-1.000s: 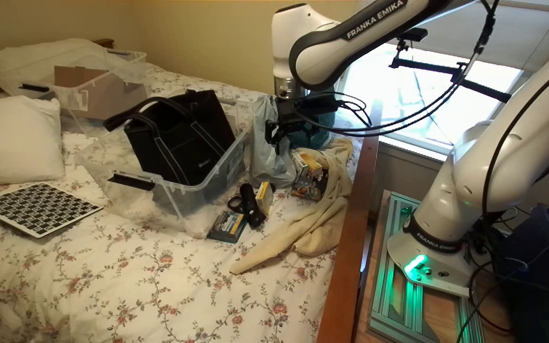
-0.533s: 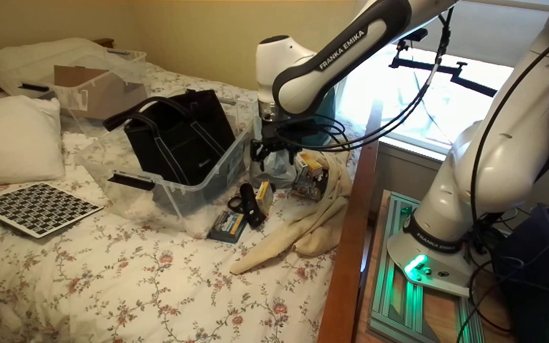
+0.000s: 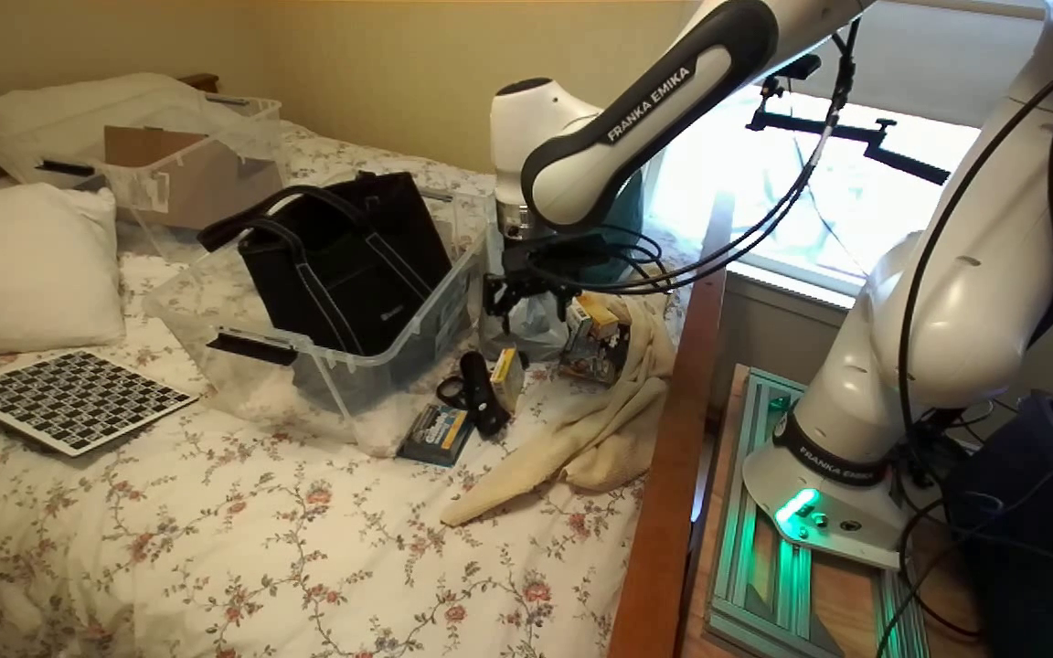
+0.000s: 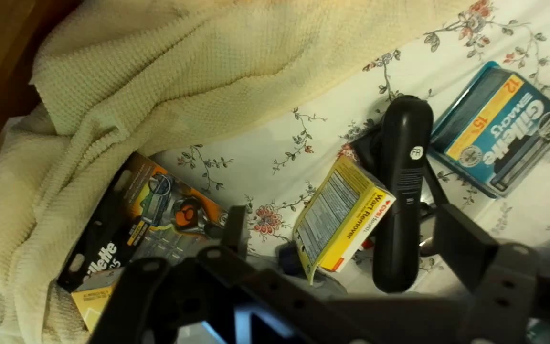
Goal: Put the yellow packet into the hang bag
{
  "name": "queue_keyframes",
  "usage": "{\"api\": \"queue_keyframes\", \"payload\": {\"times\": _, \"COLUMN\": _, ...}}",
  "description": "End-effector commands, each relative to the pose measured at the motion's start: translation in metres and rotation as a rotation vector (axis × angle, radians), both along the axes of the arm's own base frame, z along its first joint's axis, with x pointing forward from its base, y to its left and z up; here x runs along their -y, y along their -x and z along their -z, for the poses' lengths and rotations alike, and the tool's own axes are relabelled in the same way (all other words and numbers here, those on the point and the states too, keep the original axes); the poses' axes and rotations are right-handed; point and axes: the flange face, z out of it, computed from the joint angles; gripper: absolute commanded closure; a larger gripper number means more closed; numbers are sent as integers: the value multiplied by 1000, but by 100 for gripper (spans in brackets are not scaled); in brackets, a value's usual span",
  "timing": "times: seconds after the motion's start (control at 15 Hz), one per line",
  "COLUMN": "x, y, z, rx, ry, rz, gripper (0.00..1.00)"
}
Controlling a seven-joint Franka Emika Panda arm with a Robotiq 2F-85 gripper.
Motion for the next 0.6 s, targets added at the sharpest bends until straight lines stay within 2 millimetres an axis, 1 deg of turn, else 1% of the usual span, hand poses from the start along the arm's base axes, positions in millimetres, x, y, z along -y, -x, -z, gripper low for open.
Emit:
{"api": "queue_keyframes", "payload": {"times": 0.0, "x": 5, "y": -7, "z": 33, "rx": -13, "ry": 17, "rz": 82, "gripper": 0}}
{"api": "queue_keyframes", "payload": {"times": 0.13, "x": 7, "y": -11, "z": 45, "rx": 21, "ry": -15, "rz": 101, "gripper": 0}}
{"api": "queue_keyframes", "payload": {"times": 0.33, "x": 10, "y": -17, "z": 57, "rx": 83, "ry": -60, "rz": 127, "gripper": 0}}
{"api": "queue_keyframes", "payload": {"times": 0.53, "x": 12, "y": -20, "z": 71, "rx": 123, "ry": -72, "rz": 151, "gripper": 0}}
